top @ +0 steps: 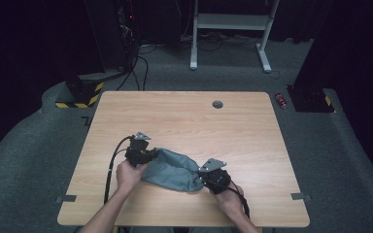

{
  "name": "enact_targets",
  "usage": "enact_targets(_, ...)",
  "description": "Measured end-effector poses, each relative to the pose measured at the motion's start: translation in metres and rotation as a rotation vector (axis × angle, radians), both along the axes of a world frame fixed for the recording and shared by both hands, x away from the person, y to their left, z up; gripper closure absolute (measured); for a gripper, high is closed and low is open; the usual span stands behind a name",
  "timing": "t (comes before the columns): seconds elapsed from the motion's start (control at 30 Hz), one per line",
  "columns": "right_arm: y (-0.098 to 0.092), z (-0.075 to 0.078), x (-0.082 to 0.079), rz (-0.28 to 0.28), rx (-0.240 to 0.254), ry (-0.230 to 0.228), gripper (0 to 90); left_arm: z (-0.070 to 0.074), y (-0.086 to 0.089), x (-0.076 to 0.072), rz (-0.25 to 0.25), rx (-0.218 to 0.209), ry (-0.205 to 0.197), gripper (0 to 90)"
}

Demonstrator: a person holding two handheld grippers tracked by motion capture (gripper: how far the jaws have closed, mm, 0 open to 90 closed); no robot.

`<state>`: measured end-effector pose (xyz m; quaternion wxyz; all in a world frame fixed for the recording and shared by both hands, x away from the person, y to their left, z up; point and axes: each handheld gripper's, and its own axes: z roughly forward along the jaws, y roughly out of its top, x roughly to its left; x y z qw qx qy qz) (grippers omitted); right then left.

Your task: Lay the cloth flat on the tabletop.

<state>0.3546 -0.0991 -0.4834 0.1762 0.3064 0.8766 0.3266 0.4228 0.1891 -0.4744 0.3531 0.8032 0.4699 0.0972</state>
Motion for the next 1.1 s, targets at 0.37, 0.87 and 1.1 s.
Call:
enact_targets(0.37,-0.016,0.018,0.038,-0.112,0.038,-0.007,89.7,-0.009,0.01,0.021,0.073,-0.083,0.05,88.7)
enact_targets(0.87,0.01,-0.022,-0.012,0.065,0.012,0.052,62.2,-0.016,0.009,0.027,0.106,-0.065,0.042,85.7)
enact_targets(1.1,0.008,-0.027,-0.012,0.073,-0.032,0.043,84.9,-0.017,0.007,0.024,0.087,-0.034,0.031,80.0)
